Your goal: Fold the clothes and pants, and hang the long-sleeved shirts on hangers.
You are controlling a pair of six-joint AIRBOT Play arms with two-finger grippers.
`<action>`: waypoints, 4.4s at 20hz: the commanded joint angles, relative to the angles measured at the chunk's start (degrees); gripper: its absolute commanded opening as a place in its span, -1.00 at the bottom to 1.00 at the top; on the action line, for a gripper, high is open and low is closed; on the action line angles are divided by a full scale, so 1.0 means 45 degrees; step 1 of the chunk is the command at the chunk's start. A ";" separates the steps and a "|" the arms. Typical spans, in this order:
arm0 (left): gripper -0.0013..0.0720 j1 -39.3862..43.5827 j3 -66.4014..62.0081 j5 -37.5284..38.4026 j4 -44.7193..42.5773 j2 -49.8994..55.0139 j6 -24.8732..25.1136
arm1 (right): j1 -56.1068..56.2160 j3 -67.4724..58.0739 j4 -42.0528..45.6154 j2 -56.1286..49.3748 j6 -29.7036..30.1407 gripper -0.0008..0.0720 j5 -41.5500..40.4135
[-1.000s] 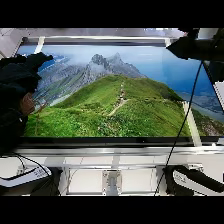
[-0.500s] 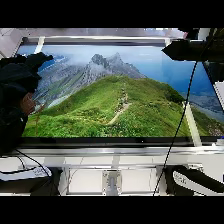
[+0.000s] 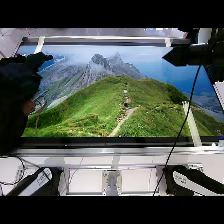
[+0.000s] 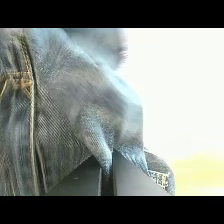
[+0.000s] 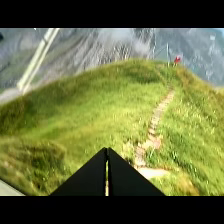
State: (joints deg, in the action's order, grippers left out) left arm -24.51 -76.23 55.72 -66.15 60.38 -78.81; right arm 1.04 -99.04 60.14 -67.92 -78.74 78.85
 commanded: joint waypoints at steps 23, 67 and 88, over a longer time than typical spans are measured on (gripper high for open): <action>0.58 0.7815 -0.1817 0.2662 -0.6674 0.3594 -0.4167 | -0.0563 0.6970 -0.2594 -0.1506 0.2574 0.31 -0.0019; 0.69 0.6883 -0.1069 -0.0709 0.1268 0.5858 -0.1661 | -0.5149 0.3599 0.4600 -0.1506 0.0588 0.52 -0.2011; -0.92 0.9156 -0.2735 -0.1870 0.3929 0.9126 0.0578 | -0.7859 0.5761 0.3779 0.1423 0.2171 0.52 0.0539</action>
State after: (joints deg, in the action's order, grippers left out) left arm 18.15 -87.57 43.03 -46.74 104.51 -77.87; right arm -31.73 -79.13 78.98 -61.71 -71.44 78.30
